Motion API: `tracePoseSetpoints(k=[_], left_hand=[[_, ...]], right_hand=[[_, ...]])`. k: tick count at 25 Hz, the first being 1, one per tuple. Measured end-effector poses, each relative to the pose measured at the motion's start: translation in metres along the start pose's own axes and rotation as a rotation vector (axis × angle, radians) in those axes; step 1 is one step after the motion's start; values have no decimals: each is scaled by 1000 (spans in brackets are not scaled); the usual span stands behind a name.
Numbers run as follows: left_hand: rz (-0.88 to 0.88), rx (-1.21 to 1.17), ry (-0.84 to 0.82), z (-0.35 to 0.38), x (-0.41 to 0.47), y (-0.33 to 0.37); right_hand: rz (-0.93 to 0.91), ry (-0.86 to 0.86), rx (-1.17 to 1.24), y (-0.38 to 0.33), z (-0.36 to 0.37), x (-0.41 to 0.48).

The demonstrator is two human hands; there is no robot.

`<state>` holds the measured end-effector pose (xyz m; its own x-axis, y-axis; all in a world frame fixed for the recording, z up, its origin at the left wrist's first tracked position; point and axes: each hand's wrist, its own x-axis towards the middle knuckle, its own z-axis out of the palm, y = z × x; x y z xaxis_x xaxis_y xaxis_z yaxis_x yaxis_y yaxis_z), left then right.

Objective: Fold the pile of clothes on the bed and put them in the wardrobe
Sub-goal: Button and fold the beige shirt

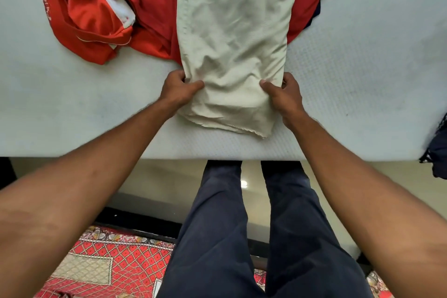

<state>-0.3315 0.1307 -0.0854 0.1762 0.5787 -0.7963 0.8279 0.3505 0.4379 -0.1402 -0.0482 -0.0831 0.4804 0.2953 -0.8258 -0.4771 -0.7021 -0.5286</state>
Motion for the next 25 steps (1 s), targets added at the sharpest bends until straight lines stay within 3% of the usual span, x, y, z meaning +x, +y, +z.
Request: tracePoseSetpoints(k=[4, 7, 10, 14, 16, 20, 22, 25], left_hand=[[-91, -444, -134, 8, -7, 0], [-120, -420, -193, 25, -15, -1], [-44, -251, -114, 40, -31, 6], [360, 435, 188, 52, -73, 29], [487, 553, 185, 71, -98, 42], [454, 762, 110, 110, -115, 44], [413, 670, 109, 115, -108, 39], [198, 180, 117, 114, -96, 26]], right_hand=[[-75, -15, -51, 3, 4, -1], [-61, -3, -10, 11, 6, -4], [-124, 23, -38, 17, -1, -5], [-138, 49, -111, 17, -16, -10], [-57, 16, -91, 27, -26, -18], [-30, -20, -172, 50, -45, -27], [-3, -16, -150, 53, -50, -26], [68, -94, -91, 48, -52, -25]])
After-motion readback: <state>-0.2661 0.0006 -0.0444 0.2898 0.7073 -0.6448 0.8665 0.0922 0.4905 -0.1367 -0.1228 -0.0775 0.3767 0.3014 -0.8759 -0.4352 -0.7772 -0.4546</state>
